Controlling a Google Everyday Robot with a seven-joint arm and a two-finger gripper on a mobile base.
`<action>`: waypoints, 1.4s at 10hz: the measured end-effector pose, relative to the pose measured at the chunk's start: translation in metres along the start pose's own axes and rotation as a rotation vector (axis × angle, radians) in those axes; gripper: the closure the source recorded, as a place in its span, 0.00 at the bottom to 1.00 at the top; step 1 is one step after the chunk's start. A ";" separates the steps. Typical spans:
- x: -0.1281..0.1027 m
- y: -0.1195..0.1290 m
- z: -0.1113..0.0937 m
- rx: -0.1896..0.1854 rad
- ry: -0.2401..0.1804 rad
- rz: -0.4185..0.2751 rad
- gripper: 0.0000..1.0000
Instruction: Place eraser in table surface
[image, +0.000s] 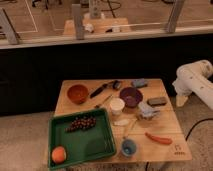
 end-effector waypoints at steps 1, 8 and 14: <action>0.001 0.001 0.000 0.000 0.001 0.001 0.20; -0.022 0.008 0.038 -0.130 -0.215 -0.054 0.20; -0.062 0.018 0.082 -0.076 -0.261 -0.091 0.20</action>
